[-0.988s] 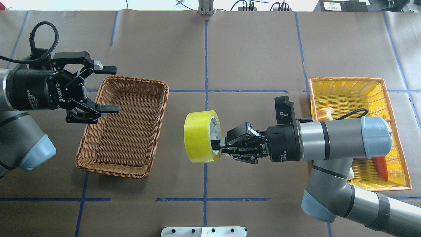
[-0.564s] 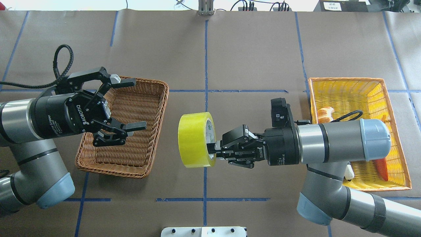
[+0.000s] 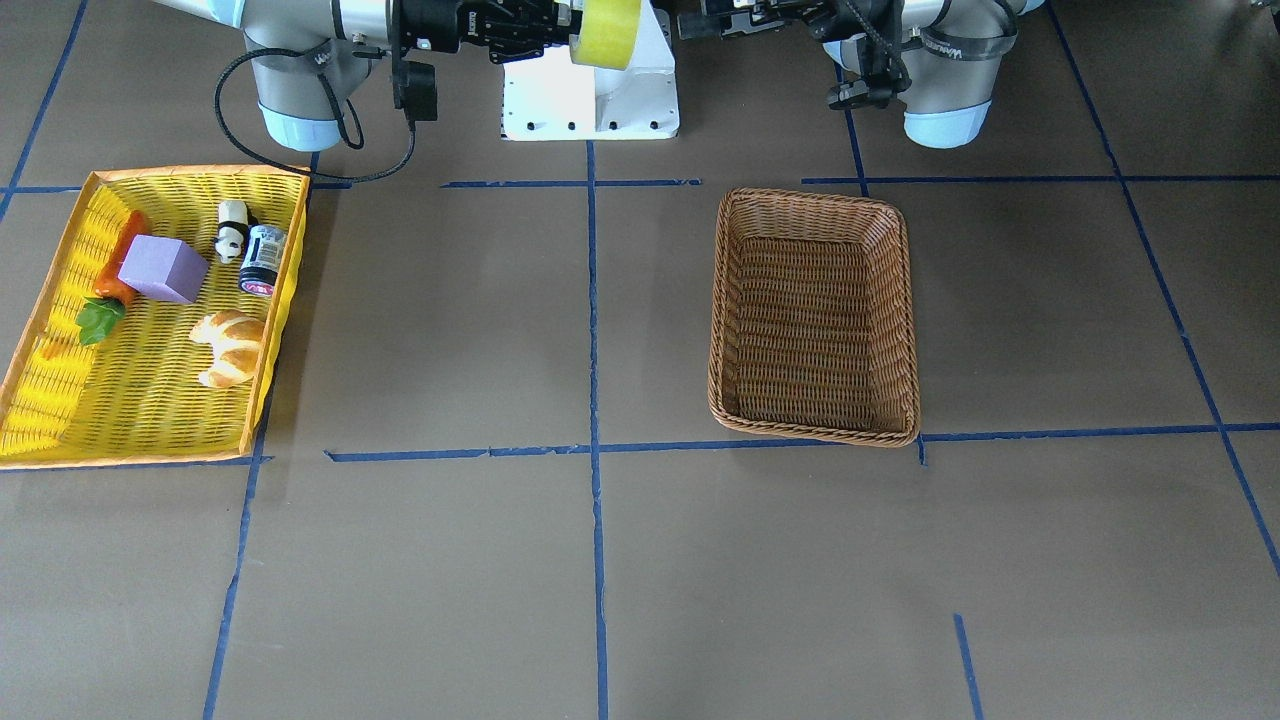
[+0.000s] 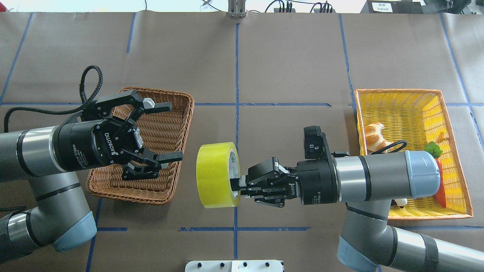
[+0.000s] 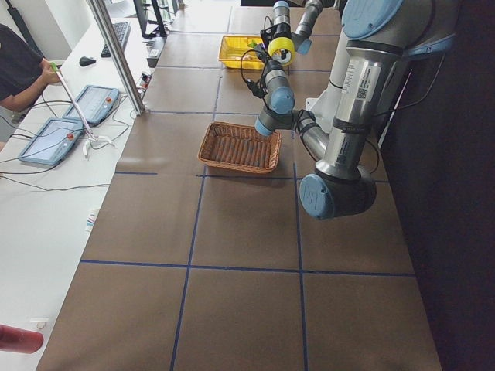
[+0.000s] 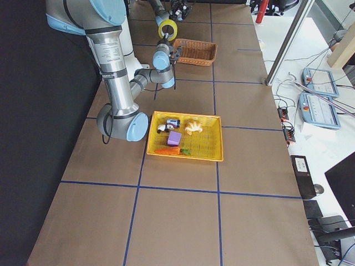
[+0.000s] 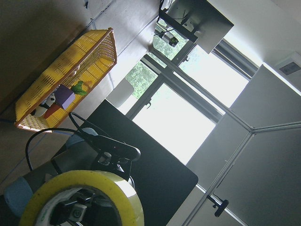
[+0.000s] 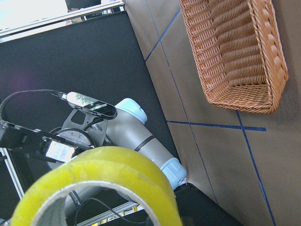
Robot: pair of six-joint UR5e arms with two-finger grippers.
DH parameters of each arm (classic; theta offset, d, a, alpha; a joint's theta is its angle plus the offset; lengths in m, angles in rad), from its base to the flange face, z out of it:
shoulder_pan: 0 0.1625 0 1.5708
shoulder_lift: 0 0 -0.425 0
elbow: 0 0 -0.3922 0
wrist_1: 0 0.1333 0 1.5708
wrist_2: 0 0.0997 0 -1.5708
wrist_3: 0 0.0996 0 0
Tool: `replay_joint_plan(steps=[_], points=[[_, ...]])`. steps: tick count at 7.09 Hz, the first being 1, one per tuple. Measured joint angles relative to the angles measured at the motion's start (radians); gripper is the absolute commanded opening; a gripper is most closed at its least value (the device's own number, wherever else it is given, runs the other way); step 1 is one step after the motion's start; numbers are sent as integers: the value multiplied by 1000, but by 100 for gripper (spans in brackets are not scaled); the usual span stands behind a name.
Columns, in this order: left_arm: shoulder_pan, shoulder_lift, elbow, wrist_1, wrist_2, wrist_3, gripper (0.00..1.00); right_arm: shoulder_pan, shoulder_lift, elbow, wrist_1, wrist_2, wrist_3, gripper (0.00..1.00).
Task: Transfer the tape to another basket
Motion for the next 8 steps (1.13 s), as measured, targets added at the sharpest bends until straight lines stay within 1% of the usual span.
replay_joint_plan(steps=[3,8], points=[[36,-23,7,2,1,0,100,-33,10,-5,-1,-21,0,2],[67,-41,1,6,3,-7,100,-43,10,-7,-1,-53,0,2]])
